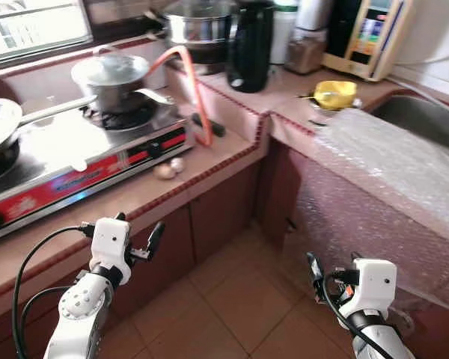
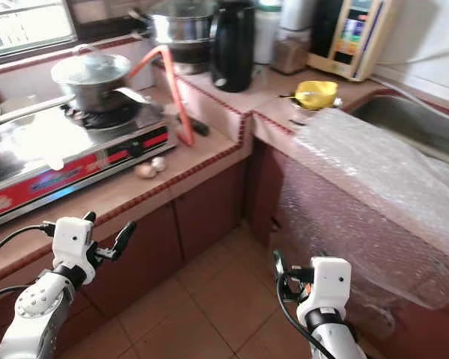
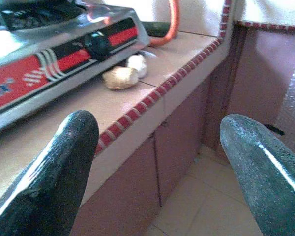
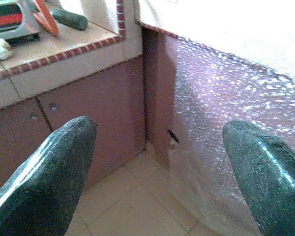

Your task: Kitchen organization

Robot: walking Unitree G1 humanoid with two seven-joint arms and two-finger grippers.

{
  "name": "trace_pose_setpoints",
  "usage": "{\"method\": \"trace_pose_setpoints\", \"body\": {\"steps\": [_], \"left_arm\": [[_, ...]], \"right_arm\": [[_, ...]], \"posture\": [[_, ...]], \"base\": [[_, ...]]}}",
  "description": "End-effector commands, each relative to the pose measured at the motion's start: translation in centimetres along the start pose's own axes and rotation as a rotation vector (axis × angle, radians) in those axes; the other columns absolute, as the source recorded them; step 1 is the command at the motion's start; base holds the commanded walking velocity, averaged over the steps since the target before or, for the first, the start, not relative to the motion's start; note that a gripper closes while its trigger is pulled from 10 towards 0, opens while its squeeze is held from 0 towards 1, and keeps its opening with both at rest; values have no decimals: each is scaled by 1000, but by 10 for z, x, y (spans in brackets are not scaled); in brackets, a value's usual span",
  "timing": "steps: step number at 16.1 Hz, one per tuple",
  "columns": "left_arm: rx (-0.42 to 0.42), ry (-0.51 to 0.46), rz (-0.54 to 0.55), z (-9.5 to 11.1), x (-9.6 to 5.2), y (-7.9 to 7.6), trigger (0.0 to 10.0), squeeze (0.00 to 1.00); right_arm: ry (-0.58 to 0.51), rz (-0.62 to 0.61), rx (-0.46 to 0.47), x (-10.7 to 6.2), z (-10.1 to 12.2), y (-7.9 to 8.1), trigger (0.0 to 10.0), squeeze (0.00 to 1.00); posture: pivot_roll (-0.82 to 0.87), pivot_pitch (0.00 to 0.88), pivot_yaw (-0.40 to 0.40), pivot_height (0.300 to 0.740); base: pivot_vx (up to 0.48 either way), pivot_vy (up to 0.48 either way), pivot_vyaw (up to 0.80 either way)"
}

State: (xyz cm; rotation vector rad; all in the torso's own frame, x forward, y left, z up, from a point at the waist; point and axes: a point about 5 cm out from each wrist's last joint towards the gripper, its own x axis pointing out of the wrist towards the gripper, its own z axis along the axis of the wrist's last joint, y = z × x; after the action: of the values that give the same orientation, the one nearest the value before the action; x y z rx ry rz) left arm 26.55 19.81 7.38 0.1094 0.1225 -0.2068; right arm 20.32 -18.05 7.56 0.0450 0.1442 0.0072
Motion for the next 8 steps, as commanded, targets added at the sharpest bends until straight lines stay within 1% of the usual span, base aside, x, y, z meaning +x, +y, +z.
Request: {"method": "trace_pose_setpoints", "body": {"steps": [1,2,4,5,8], "left_arm": [[-8,19,-3,-4,-2,-5,10000,0],[-22,24,-10,-8,-1,-10,10000,0],[-37,24,-2,-10,2,-13,10000,0],[-46,7,-4,-6,7,-15,10000,0],[-73,-29,-21,5,14,-14,10000,0]], "right_arm": [[-5,3,-12,-1,2,-3,10000,0],[-8,1,-21,0,5,-6,10000,0],[-18,-6,-28,2,8,-9,10000,0],[-33,-10,-28,4,12,-7,10000,0],[-48,1,-30,6,14,2,10000,0]], "posture": [[72,0,12,740],[69,0,2,740],[66,0,-3,740],[66,0,-9,740],[65,0,-3,740]], "base": [[0,0,-769],[0,0,-763],[0,0,-763],[0,0,-769],[0,0,-769]]}}
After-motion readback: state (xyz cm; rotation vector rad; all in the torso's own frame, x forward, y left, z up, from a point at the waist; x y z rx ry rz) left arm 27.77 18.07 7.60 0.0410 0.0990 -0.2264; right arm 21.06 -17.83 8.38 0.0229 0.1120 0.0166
